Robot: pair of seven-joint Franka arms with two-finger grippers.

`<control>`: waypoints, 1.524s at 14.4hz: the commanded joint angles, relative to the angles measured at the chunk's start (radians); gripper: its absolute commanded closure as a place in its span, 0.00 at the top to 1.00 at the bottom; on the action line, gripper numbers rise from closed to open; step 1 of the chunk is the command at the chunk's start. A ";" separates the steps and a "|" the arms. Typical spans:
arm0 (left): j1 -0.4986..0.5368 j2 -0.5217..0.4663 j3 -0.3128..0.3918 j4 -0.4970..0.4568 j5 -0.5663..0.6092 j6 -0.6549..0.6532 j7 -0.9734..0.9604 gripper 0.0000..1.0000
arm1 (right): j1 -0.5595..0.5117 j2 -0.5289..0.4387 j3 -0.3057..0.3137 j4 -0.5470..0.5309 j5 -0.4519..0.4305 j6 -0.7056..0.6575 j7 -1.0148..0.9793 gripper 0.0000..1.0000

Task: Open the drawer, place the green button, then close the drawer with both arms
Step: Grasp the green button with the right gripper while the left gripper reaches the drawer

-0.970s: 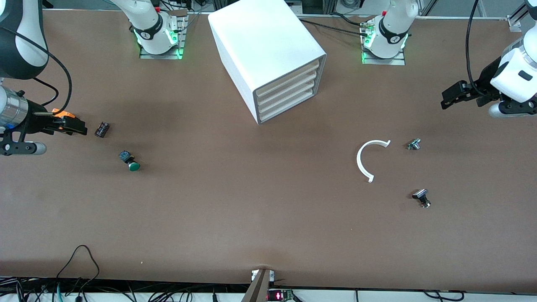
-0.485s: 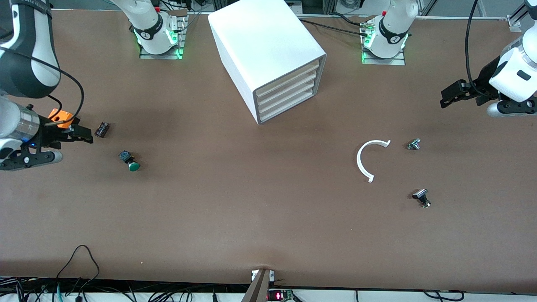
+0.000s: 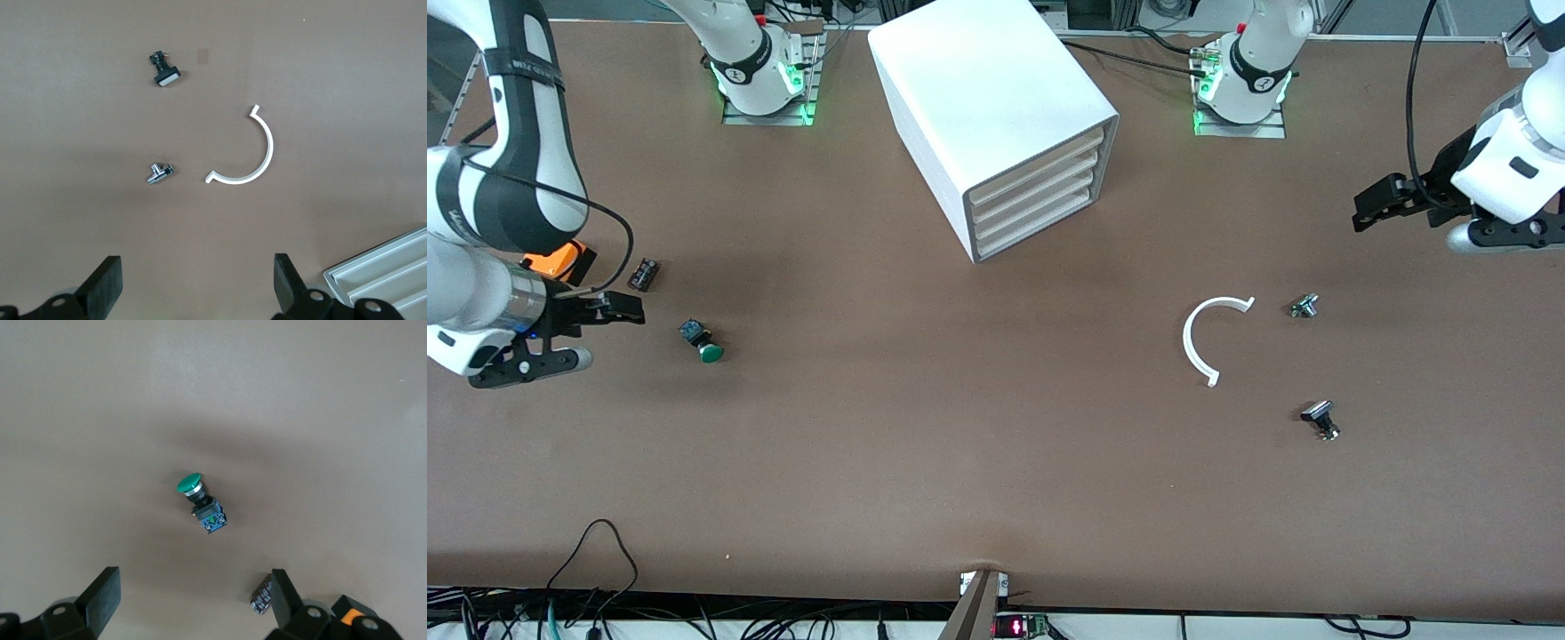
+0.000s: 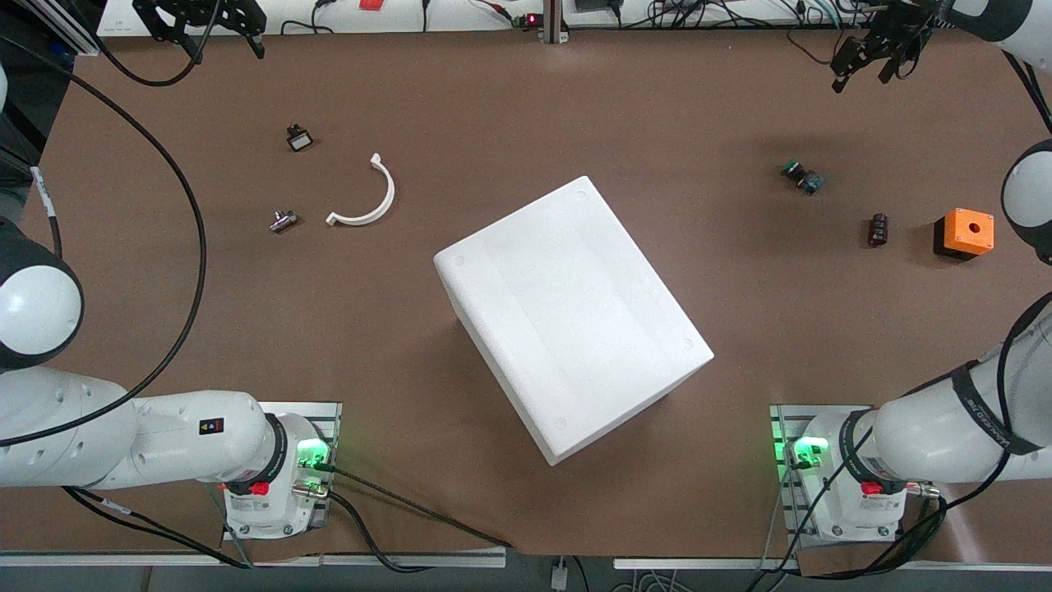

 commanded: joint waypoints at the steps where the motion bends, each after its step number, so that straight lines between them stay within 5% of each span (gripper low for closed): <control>1: -0.010 0.068 -0.010 0.067 0.015 -0.037 -0.009 1.00 | 0.011 0.031 0.009 0.000 0.015 0.018 -0.019 1.00; 3: -0.012 0.087 -0.008 0.071 0.016 -0.052 -0.005 1.00 | 0.008 0.063 0.008 -0.006 0.013 0.043 -0.048 1.00; 11: -0.027 0.272 -0.013 0.099 -0.010 -0.072 0.058 1.00 | -0.009 0.056 0.008 -0.319 0.018 0.367 -0.401 1.00; 13: -0.064 0.367 -0.013 0.091 -0.110 -0.061 0.068 1.00 | -0.021 0.054 0.009 -0.376 0.018 0.472 -0.436 1.00; 22: -0.202 0.588 -0.013 -0.109 -0.690 0.139 0.185 0.99 | -0.048 0.065 0.009 -0.430 0.063 0.521 -0.665 1.00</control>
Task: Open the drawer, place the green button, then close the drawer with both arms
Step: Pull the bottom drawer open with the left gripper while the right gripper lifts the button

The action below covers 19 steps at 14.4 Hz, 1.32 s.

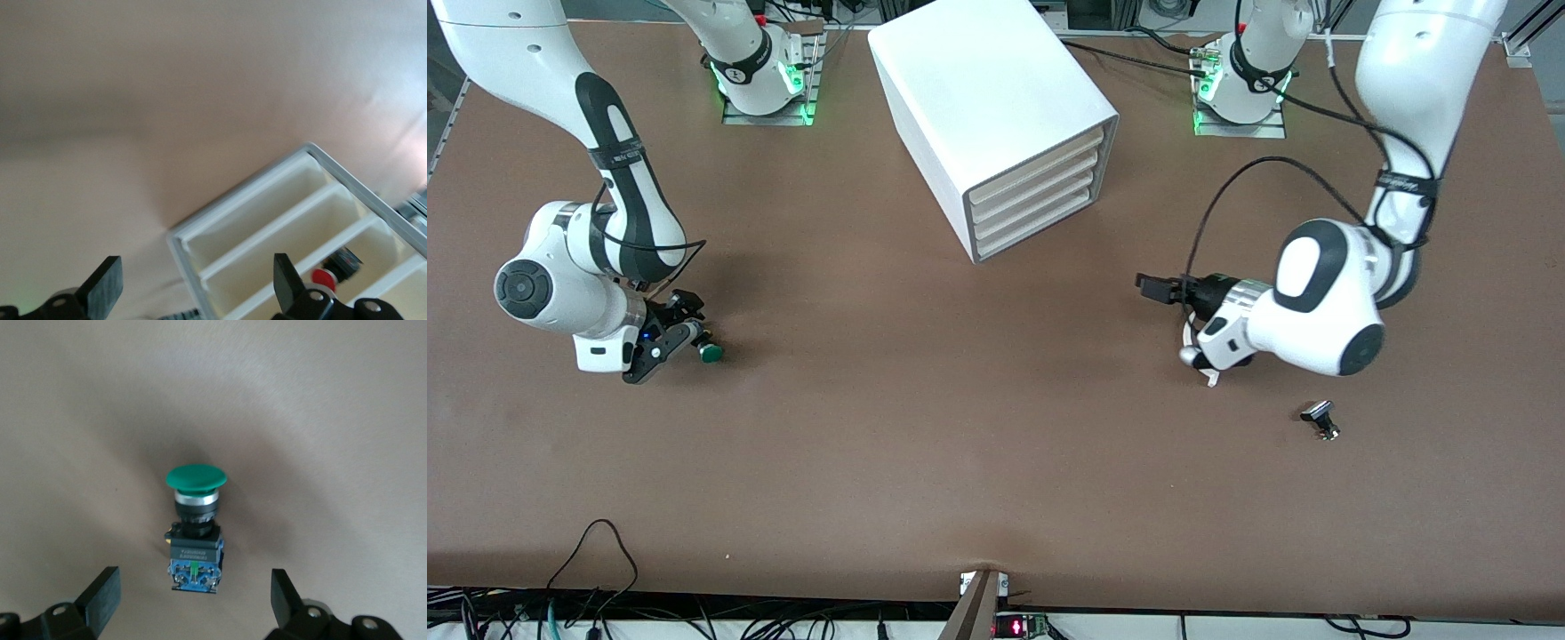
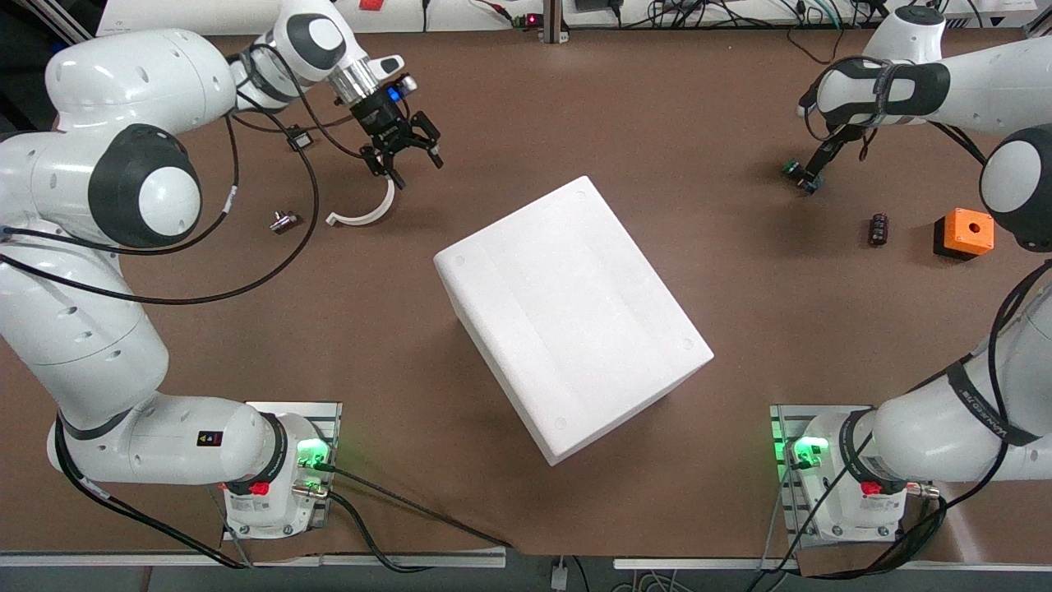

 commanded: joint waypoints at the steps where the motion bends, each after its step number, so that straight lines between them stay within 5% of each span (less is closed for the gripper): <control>1: -0.044 0.037 0.003 -0.097 -0.166 0.074 0.165 0.99 | -0.021 -0.018 0.008 -0.037 0.052 0.027 -0.053 1.00; 5: -0.088 0.071 -0.008 -0.222 -0.401 0.181 0.378 0.99 | -0.027 -0.002 0.007 -0.046 0.056 0.050 -0.045 1.00; 13: -0.096 0.077 -0.161 -0.335 -0.530 0.332 0.500 0.98 | -0.027 0.036 0.008 -0.048 0.058 0.075 -0.056 0.96; 15: -0.096 0.079 -0.169 -0.349 -0.545 0.332 0.502 0.95 | -0.027 0.041 0.008 -0.048 0.082 0.076 -0.058 0.87; 19: -0.093 0.076 -0.192 -0.392 -0.581 0.333 0.520 0.71 | -0.027 0.039 0.010 -0.046 0.081 0.066 -0.058 0.46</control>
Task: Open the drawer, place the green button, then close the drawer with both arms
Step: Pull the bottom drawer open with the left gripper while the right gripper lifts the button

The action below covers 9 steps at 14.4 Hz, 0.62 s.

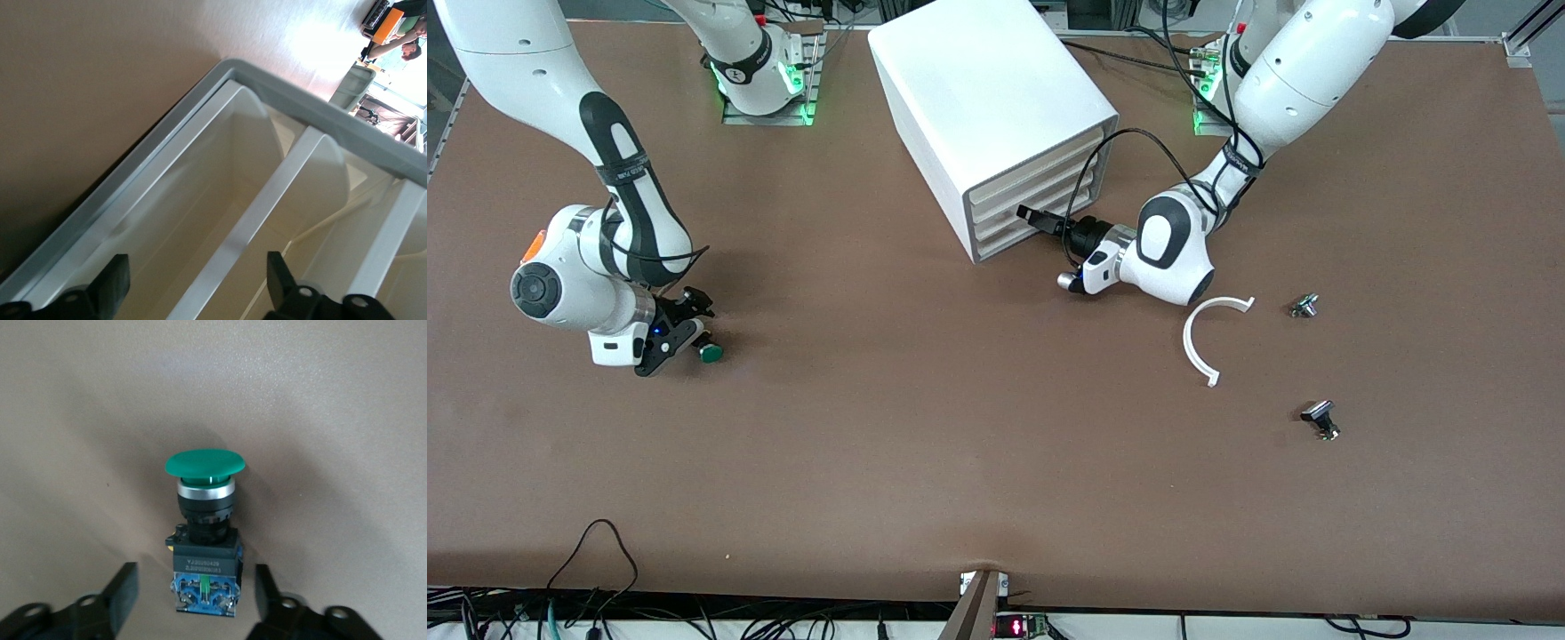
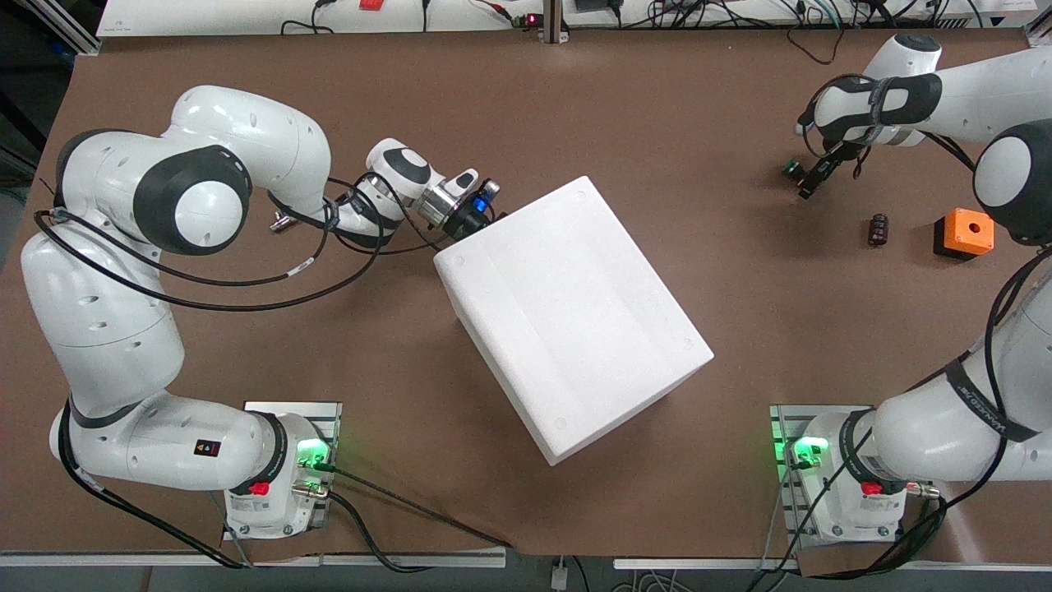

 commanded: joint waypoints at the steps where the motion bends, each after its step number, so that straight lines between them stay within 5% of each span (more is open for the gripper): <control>1: 0.009 -0.025 -0.016 -0.051 -0.037 0.010 0.056 0.67 | -0.013 -0.007 0.010 -0.007 0.019 0.003 -0.027 0.36; 4: 0.014 -0.026 -0.016 -0.068 -0.037 0.007 0.084 0.67 | -0.013 -0.016 0.012 -0.002 0.016 0.001 -0.029 0.23; 5: 0.015 -0.026 -0.016 -0.070 -0.037 0.007 0.095 0.59 | -0.013 -0.024 0.016 0.001 0.016 0.001 -0.032 0.22; 9: 0.032 -0.025 0.001 -0.068 -0.032 0.007 0.147 0.00 | -0.013 -0.065 0.056 0.057 0.016 -0.007 -0.023 0.21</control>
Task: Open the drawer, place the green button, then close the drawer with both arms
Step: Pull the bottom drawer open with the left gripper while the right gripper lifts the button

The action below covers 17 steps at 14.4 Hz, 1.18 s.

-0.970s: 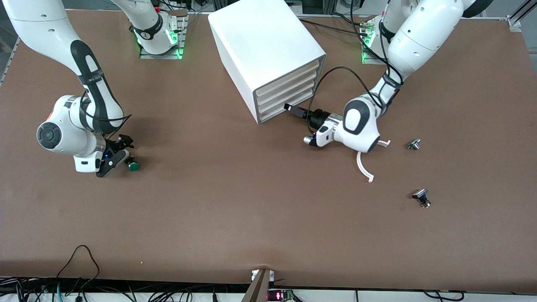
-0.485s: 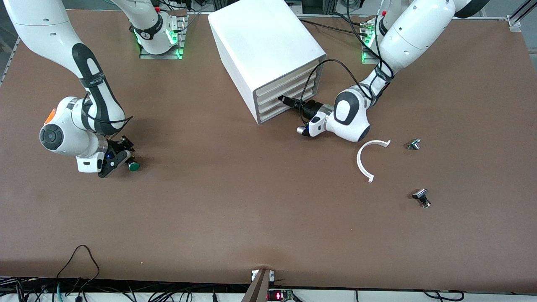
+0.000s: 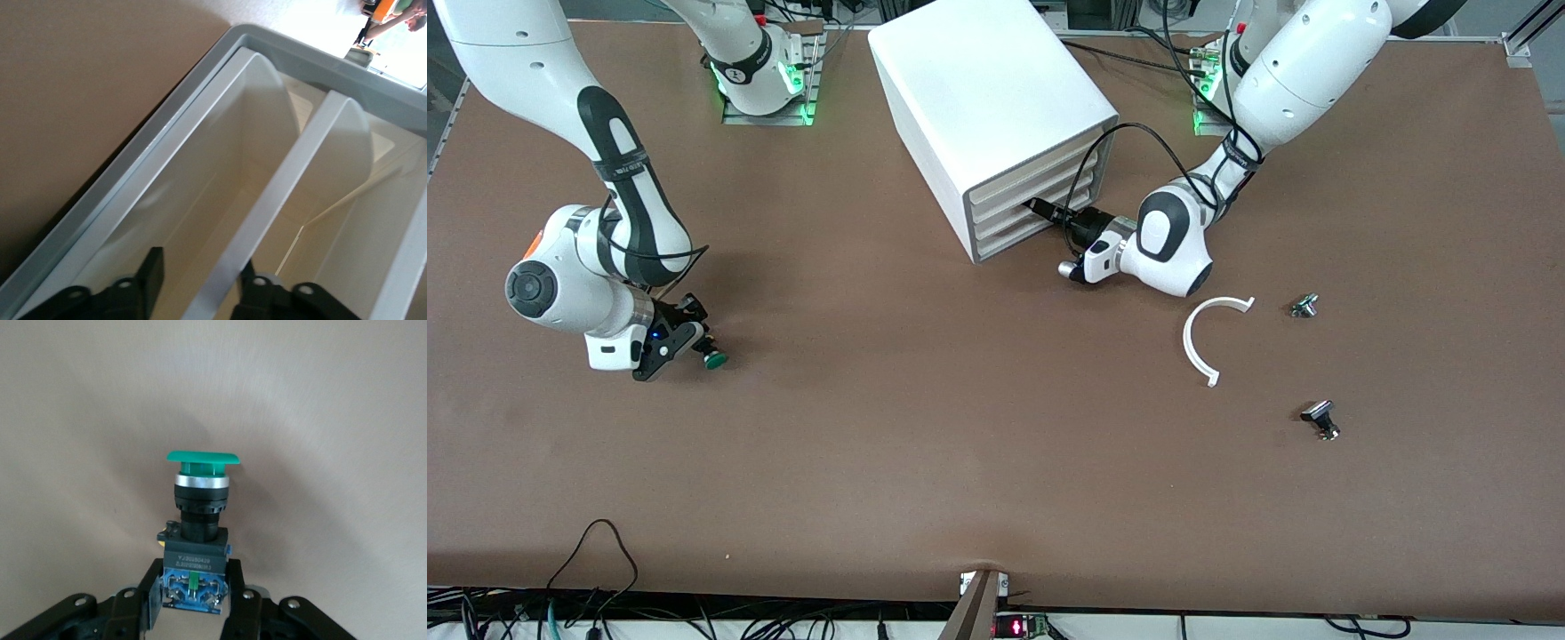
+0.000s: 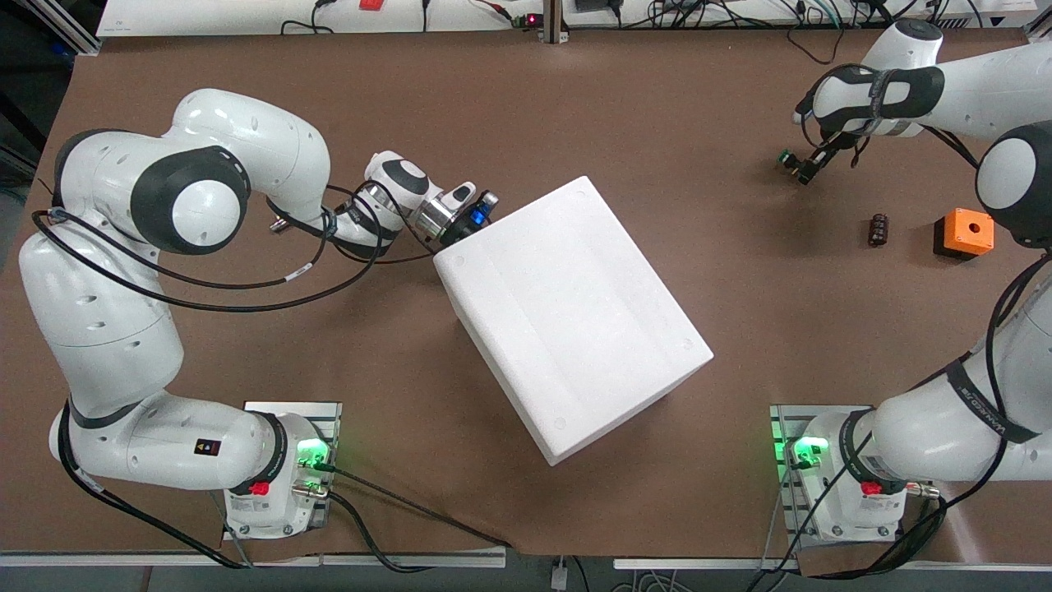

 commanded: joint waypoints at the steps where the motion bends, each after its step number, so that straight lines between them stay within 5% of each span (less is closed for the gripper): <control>1: 0.031 -0.023 0.030 -0.026 -0.018 0.012 0.040 0.00 | -0.013 -0.055 0.042 0.035 0.016 -0.011 -0.019 0.21; 7: 0.066 -0.032 0.165 0.056 0.054 0.009 0.032 0.00 | -0.008 -0.081 0.137 0.144 0.016 -0.007 -0.026 0.21; 13: 0.077 -0.028 0.222 0.127 0.088 0.010 0.026 0.00 | 0.072 -0.066 0.263 0.242 0.014 -0.009 -0.035 0.21; 14: 0.081 -0.029 0.223 0.130 0.086 0.010 0.026 0.24 | 0.118 -0.064 0.263 0.258 0.014 -0.012 -0.031 0.21; 15: 0.086 -0.034 0.223 0.127 0.086 0.009 0.037 0.96 | 0.172 -0.066 0.263 0.270 0.005 -0.023 -0.023 0.21; 17: 0.095 -0.051 0.222 0.127 0.086 0.006 0.034 1.00 | 0.240 -0.063 0.262 0.305 0.018 -0.052 -0.017 0.21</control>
